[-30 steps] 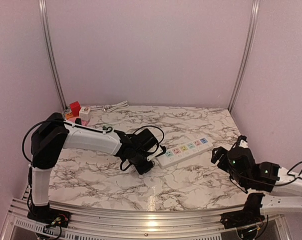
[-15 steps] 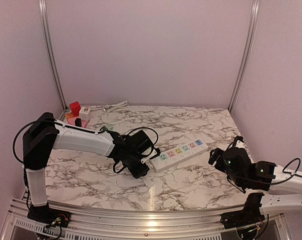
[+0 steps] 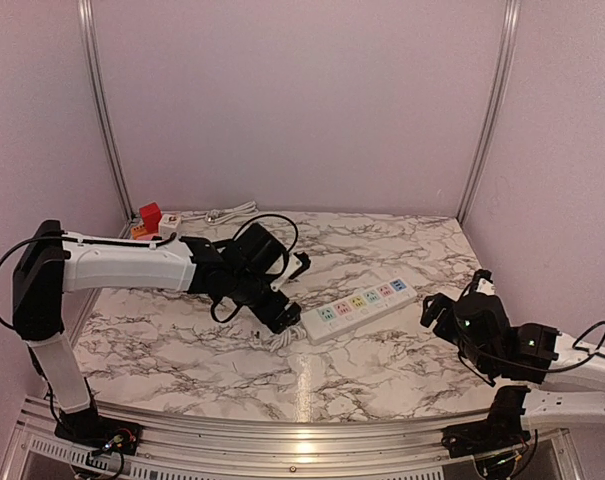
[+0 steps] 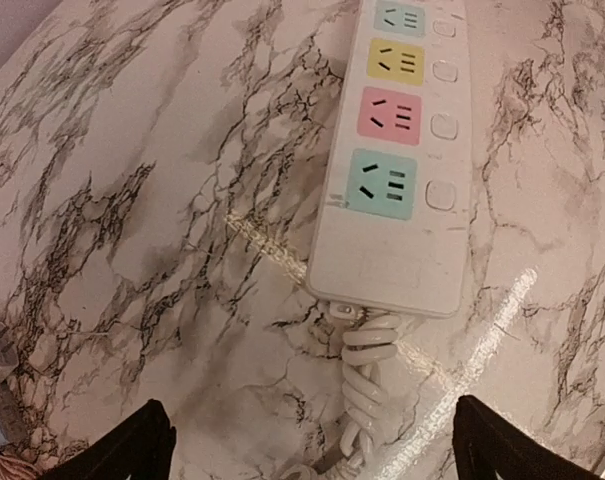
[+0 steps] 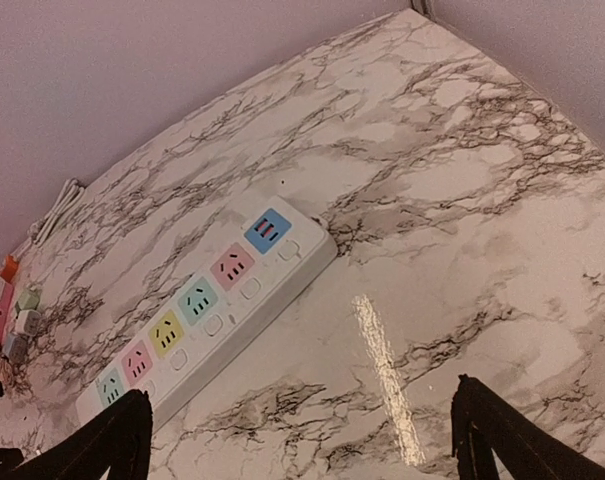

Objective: Insert the plug
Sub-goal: Move the socket to the center of the board, then pick up the plug at the center of the board.

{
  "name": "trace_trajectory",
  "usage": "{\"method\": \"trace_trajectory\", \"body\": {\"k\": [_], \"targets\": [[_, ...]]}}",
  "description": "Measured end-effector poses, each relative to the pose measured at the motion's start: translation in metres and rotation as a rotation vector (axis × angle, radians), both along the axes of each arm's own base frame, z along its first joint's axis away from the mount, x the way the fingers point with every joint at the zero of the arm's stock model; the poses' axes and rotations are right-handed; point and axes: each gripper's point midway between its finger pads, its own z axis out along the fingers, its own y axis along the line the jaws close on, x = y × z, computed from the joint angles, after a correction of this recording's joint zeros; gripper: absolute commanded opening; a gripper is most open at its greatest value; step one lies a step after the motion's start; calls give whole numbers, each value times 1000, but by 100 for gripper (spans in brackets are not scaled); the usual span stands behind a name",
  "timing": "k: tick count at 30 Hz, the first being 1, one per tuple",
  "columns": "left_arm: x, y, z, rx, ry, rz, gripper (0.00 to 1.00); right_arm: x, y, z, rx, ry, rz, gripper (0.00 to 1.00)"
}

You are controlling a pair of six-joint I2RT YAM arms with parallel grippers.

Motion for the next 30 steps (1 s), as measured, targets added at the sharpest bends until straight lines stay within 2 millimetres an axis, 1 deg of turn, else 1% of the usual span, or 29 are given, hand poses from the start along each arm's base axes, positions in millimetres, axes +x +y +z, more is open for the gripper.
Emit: {"method": "trace_trajectory", "body": {"k": [2,4,6,7,9,11,14,15,17,19,22,28,30], "targets": [[15,9,20,-43,-40,64,99,0,1,0,-7,0,8,98],[33,21,39,-89,-76,151,99,1,2,0,-13,0,18,98],[52,38,50,-125,-95,242,99,1,4,1,-15,-2,27,98],[63,50,53,-138,-102,302,99,2,6,1,-15,-3,33,98],[87,81,54,-149,-113,431,99,2,7,1,-20,-4,40,98],[107,114,50,-142,-119,557,99,3,9,0,-25,-2,47,98],[127,156,44,-139,-115,709,99,3,10,0,-28,-1,56,99],[132,167,43,-144,-112,753,99,3,11,0,-25,-1,59,99],[140,184,41,-157,-103,818,98,3,11,0,-24,-1,62,98],[145,193,37,-159,-95,853,98,3,12,1,-23,-1,63,99],[147,197,25,-140,-79,864,96,3,12,1,-22,-1,64,98],[151,205,-12,-70,-24,863,95,1,11,-3,-19,4,67,99],[153,210,-21,-53,-12,864,94,1,11,-4,-15,4,66,99]]}}
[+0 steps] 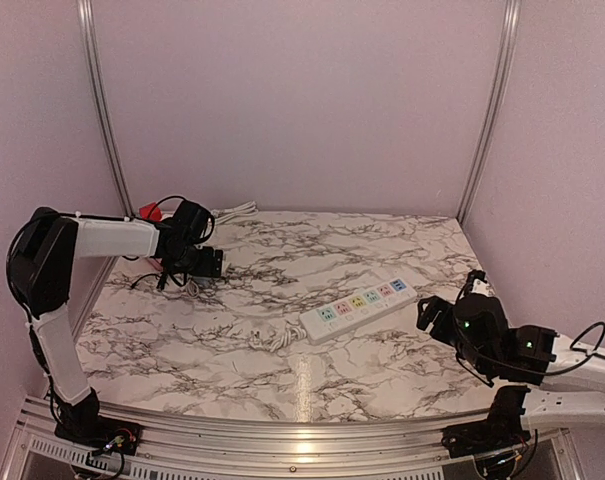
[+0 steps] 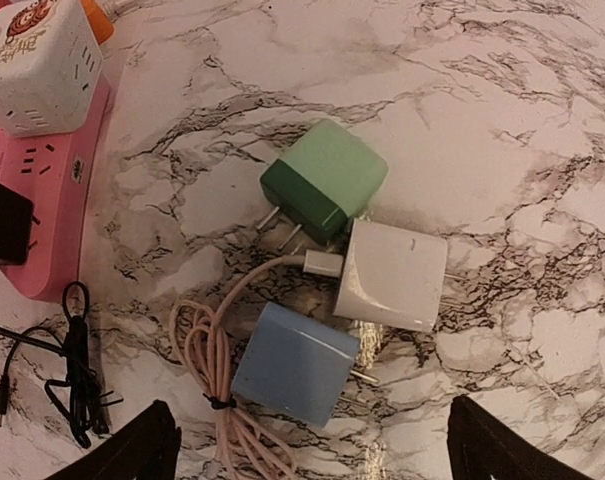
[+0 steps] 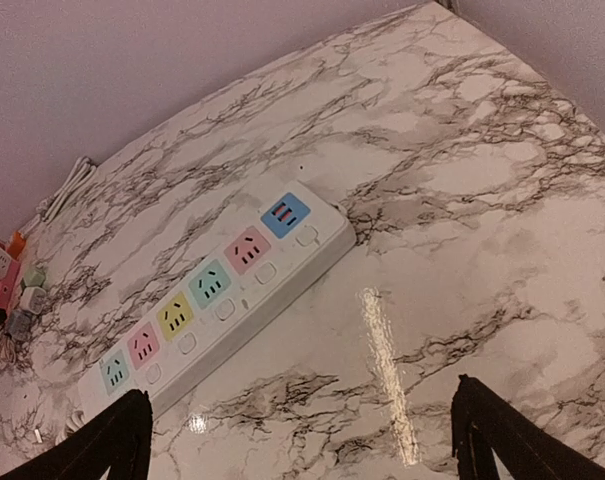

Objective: Insert the plug
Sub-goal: Pick up the plug at the center of the board.

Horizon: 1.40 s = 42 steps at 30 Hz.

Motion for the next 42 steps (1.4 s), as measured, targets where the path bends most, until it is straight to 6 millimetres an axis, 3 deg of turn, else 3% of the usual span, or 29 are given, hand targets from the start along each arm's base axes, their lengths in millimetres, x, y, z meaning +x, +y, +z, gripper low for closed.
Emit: {"method": "trace_trajectory", "body": {"k": [7,18,29,42], "targets": [[8,3,-24,6,28,-15,91,-2,-2,-5,4,6,-1,98],[18,-13,-27,-37,4,-78,85,-2,0,-13,-8,26,2,98],[23,-12,-34,-15,6,-77,81,-1,0,-15,-9,27,2,99],[24,-2,-31,16,-35,-45,85,-1,3,-21,-16,37,7,98]]}}
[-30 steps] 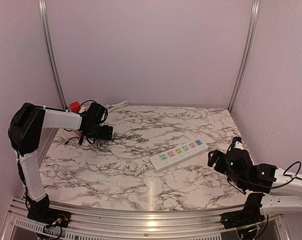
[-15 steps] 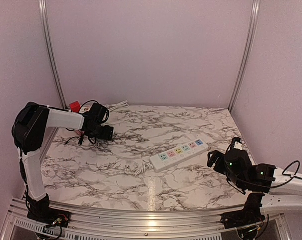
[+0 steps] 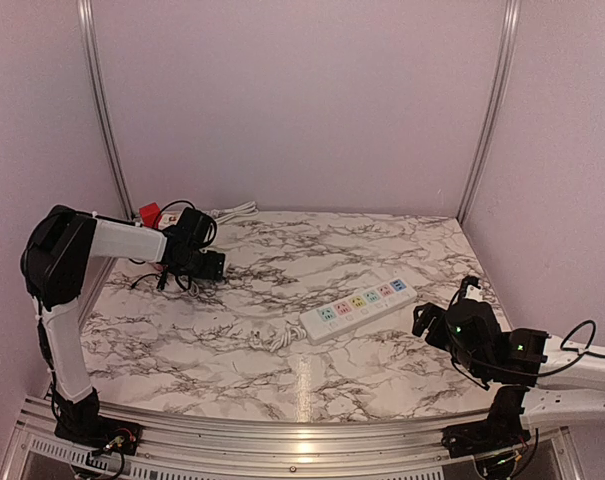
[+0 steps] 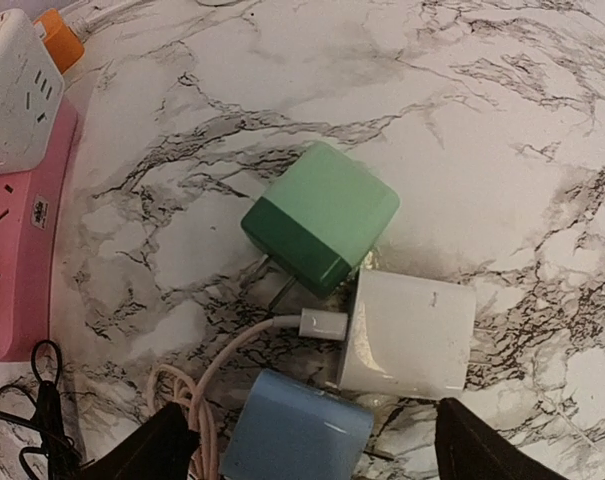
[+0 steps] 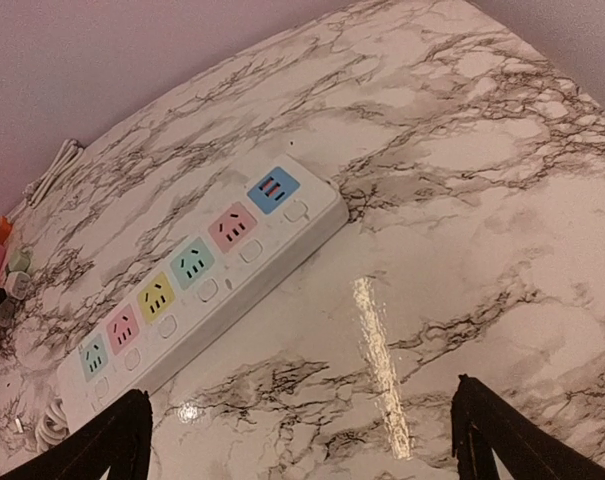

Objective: Insert the plug
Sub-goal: Pick up the plug at the center of the board.

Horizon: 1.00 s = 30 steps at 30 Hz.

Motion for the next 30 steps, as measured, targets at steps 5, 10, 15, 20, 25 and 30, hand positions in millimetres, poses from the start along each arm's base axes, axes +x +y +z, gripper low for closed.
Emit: {"method": "trace_trajectory", "body": {"k": [5,10,15,20,25,30], "targets": [[3,2,3,9,-16,7,84,1,1,1,7,-4,1,98],[3,2,2,13,-15,0,81,0,1,1,8,-4,2,98],[2,1,-3,21,-4,-10,73,0,1,2,11,-6,2,98],[0,1,-11,28,17,-14,65,0,2,1,12,-4,5,99],[-1,2,-12,29,22,-12,55,0,2,1,12,-3,6,98],[-2,2,-13,27,26,-10,44,0,2,1,12,-3,7,99]]}}
